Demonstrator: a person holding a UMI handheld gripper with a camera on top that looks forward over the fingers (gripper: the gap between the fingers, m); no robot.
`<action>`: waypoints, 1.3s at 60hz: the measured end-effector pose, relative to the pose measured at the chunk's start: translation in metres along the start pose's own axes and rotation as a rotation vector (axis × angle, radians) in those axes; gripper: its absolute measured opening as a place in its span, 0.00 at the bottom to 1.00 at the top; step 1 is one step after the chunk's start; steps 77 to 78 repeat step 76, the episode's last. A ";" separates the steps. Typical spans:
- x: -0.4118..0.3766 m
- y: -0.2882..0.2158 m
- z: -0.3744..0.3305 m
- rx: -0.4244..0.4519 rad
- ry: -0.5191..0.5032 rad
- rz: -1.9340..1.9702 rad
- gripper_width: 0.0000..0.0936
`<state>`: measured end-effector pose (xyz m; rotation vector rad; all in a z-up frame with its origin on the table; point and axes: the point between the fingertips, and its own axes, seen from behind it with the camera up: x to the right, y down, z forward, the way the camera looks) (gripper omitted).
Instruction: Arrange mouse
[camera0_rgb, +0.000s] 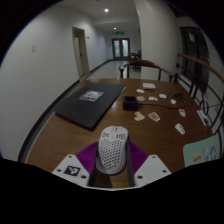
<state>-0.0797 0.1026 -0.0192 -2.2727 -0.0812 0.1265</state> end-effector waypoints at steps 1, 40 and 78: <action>-0.002 0.000 -0.001 -0.001 -0.014 0.006 0.46; 0.277 0.027 -0.171 0.086 0.088 0.041 0.39; 0.300 0.106 -0.228 0.011 -0.047 0.002 0.91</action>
